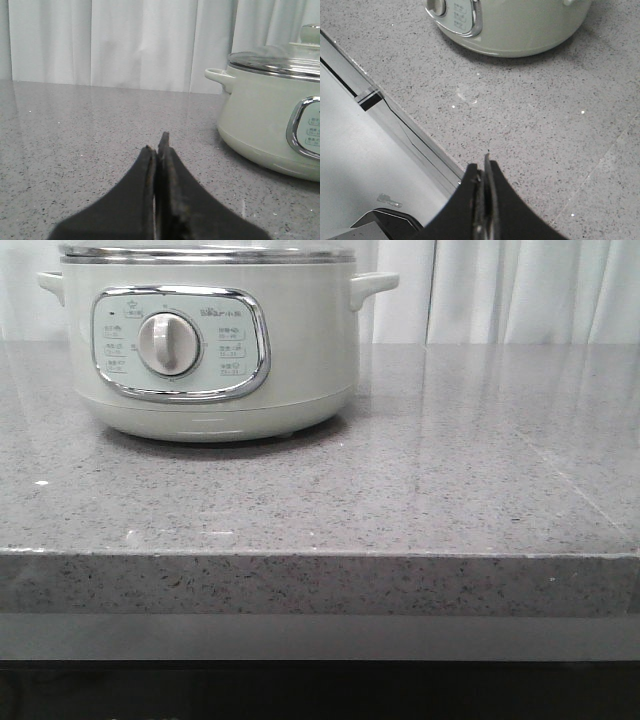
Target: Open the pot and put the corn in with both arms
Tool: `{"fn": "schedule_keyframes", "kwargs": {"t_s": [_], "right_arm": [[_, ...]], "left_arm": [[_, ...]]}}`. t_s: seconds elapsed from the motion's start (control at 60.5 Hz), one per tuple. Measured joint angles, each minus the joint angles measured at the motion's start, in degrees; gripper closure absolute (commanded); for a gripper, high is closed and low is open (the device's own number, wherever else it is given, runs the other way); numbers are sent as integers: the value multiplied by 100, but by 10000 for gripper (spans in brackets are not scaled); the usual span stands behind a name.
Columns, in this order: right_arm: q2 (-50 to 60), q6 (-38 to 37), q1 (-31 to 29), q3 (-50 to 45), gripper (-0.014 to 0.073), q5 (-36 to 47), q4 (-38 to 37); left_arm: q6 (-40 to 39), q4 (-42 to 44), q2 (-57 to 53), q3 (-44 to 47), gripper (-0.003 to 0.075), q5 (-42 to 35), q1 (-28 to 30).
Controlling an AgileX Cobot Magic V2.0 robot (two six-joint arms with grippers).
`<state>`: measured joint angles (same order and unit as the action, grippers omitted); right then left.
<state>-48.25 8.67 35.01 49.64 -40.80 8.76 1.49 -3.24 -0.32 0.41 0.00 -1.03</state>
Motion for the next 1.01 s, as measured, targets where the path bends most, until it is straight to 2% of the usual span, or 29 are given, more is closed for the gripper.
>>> {"fn": "schedule_keyframes", "kwargs": {"t_s": [0.71,0.793,1.008], "right_arm": [[42,0,-48,-44,662,50,-11],[259,0,-373,-251,662,299,-11],[1641,0,-1908,-1630,662,1718,-21]], "left_arm": [[0,-9,0,0,741,0,0],[0,-9,0,0,741,0,0],[0,-9,0,0,741,0,0]]}}
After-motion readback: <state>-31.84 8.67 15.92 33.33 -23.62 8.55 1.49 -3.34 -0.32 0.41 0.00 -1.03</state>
